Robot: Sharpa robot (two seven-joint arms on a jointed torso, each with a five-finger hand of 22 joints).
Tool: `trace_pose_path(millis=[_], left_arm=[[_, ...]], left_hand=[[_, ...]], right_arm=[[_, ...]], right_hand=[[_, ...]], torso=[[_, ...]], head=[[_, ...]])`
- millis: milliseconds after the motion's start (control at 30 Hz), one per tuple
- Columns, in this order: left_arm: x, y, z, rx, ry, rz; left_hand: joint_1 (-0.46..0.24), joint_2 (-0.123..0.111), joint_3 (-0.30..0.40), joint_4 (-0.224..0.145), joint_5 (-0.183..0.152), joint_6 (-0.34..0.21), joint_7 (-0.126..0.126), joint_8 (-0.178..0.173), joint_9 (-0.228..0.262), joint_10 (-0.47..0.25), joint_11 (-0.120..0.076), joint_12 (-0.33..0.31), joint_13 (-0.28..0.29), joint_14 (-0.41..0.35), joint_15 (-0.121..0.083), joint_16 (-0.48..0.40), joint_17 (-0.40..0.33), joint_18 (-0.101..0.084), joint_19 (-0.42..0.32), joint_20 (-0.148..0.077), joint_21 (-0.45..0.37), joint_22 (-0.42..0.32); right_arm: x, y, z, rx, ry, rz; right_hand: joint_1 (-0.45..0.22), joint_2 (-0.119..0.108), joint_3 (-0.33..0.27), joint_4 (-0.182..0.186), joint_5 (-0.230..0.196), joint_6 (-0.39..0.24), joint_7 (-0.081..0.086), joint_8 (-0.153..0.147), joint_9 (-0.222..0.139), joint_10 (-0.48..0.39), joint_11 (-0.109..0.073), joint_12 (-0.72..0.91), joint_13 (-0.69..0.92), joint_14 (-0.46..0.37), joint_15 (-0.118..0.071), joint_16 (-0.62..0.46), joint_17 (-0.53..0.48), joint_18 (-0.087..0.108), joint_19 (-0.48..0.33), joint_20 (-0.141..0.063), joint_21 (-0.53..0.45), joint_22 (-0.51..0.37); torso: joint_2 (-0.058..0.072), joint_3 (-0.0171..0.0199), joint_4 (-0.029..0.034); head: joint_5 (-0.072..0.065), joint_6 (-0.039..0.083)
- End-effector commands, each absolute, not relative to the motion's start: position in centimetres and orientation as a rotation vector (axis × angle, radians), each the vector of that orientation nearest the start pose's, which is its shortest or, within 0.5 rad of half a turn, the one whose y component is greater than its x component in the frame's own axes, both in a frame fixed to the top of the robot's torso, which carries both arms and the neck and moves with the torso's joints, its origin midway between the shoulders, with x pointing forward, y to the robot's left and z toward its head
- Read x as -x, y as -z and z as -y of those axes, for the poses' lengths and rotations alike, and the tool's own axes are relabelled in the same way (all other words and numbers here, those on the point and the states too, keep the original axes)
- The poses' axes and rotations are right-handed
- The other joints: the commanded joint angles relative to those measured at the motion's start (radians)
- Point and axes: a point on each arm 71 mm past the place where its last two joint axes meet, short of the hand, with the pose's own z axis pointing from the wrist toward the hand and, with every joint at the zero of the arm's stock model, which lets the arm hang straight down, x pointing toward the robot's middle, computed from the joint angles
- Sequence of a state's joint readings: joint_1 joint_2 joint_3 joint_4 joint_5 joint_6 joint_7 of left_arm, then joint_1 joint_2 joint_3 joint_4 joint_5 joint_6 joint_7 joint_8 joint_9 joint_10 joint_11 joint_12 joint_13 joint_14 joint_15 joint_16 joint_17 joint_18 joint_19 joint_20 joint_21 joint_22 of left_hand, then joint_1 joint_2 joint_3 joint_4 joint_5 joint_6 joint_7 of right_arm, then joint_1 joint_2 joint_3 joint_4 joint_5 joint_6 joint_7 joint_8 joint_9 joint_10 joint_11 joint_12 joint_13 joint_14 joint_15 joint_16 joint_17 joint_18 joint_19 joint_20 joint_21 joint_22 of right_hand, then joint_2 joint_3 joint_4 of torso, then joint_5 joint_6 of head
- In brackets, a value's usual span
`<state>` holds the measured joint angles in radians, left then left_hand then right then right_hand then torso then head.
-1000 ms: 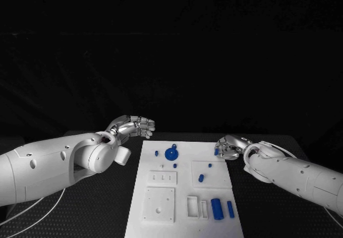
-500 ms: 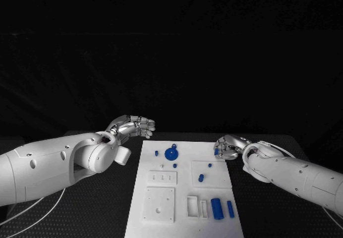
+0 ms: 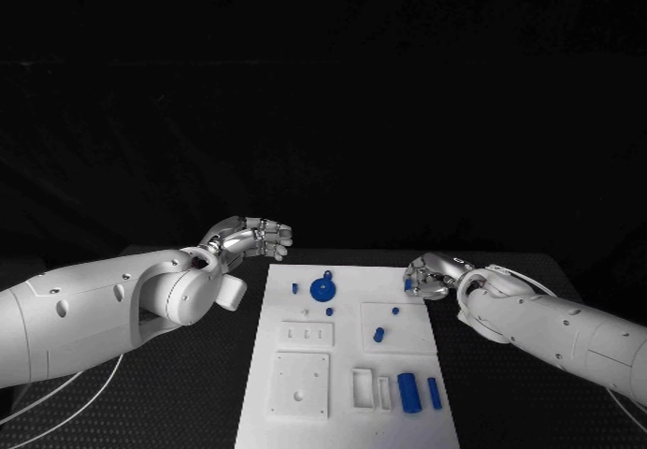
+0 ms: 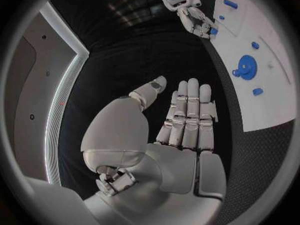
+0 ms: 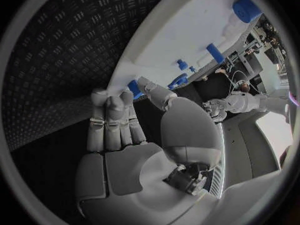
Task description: Assemble the parts on the task board
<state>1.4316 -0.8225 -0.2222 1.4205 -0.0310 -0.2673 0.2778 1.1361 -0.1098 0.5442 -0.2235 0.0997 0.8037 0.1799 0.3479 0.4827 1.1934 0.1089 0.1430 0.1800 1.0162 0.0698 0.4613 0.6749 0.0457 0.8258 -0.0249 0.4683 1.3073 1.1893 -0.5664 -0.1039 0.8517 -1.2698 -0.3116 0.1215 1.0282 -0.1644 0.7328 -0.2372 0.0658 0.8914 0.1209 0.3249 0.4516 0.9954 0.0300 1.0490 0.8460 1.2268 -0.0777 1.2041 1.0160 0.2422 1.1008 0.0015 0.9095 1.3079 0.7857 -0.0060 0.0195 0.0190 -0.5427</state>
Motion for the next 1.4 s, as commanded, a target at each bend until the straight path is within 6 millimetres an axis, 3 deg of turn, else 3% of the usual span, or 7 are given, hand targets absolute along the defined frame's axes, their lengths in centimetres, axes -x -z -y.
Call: trace_pose_path(millis=[33, 467, 967, 1200, 1400], left_arm=[[-52.4, 13.9, -23.0, 0.972, 1.406, -1.534], [-52.3, 13.9, -23.1, 0.974, 1.404, -1.535], [-52.3, 13.9, -23.1, 0.969, 1.406, -1.538], [-52.2, 14.0, -23.1, 0.941, 1.4, -1.565], [-52.2, 14.1, -23.0, 0.884, 1.376, -1.628]], left_hand=[[-0.011, 0.0, 0.0, -0.005, -0.003, -0.003, 0.003, -0.007, 0.001, -0.005, 0.003, -0.006, 0.001, 0.005, 0.003, -0.005, 0.002, 0.019, -0.006, -0.002, 0.005, 0.015], [-0.011, 0.0, 0.001, -0.005, -0.003, -0.003, 0.003, -0.007, 0.002, -0.004, 0.003, -0.006, 0.002, 0.005, 0.003, -0.005, 0.002, 0.018, -0.007, -0.002, 0.005, 0.015], [-0.01, 0.003, 0.002, -0.005, -0.002, 0.0, 0.002, -0.006, 0.004, -0.002, 0.002, -0.005, 0.003, 0.005, 0.003, -0.006, 0.003, 0.018, -0.007, -0.002, 0.006, 0.015], [-0.023, 0.006, -0.001, 0.002, -0.005, 0.02, -0.009, 0.002, 0.012, 0.017, -0.007, 0.002, 0.01, 0.007, 0.003, -0.007, 0.006, 0.018, -0.007, -0.002, 0.008, 0.015], [-0.056, 0.0, -0.012, 0.024, -0.012, 0.064, -0.028, 0.018, 0.026, 0.059, -0.027, 0.02, 0.025, 0.038, -0.012, 0.013, 0.023, 0.02, 0.008, -0.013, 0.018, 0.015]], right_arm=[[-57.4, 24.2, 26.2, -0.001, -0.471, -1.714], [-57.4, 24.2, 26.1, 0.008, -0.467, -1.709], [-57.3, 24.0, 25.7, 0.019, -0.472, -1.682], [-57.0, 23.7, 25.6, 0.033, -0.467, -1.664], [-57.2, 21.5, 24.5, 0.073, -0.469, -1.622]], right_hand=[[-0.001, 0.011, 0.007, 0.0, -0.008, 0.031, 0.01, 0.009, 0.005, 0.0, -0.011, 0.002, -0.002, 0.0, -0.011, 0.001, -0.001, 0.02, 0.005, -0.007, 0.004, 0.016], [0.002, 0.026, 0.022, -0.004, -0.014, 0.077, -0.007, 0.032, 0.028, 0.007, -0.026, 0.002, -0.009, 0.003, -0.026, 0.0, -0.001, 0.02, 0.008, -0.011, 0.005, 0.016], [0.017, 0.06, 0.054, -0.01, -0.015, 0.1, -0.016, 0.044, 0.049, 0.012, -0.035, 0.001, -0.013, 0.004, -0.034, 0.0, 0.001, 0.02, 0.009, -0.013, 0.005, 0.016], [-0.002, 0.038, 0.045, -0.006, -0.013, 0.108, -0.02, 0.047, 0.057, 0.02, -0.038, 0.003, -0.014, 0.009, -0.037, 0.003, 0.003, 0.02, 0.016, -0.014, 0.011, 0.017], [-0.009, 0.027, 0.041, -0.001, -0.013, 0.118, -0.025, 0.049, 0.063, 0.032, -0.043, 0.005, -0.015, 0.019, -0.042, 0.006, 0.004, 0.02, 0.026, -0.019, 0.016, 0.017]], torso=[[0.0, -0.0002, 0.0001], [0.0, -0.0003, 0.0], [0.0, -0.0003, 0.0], [-0.001, -0.0005, -0.0014], [-0.003, -0.0003, -0.003]], head=[[0.0, 0.0], [0.0, -0.001], [-0.001, 0.001], [0.0, 0.003], [0.0, 0.007]])
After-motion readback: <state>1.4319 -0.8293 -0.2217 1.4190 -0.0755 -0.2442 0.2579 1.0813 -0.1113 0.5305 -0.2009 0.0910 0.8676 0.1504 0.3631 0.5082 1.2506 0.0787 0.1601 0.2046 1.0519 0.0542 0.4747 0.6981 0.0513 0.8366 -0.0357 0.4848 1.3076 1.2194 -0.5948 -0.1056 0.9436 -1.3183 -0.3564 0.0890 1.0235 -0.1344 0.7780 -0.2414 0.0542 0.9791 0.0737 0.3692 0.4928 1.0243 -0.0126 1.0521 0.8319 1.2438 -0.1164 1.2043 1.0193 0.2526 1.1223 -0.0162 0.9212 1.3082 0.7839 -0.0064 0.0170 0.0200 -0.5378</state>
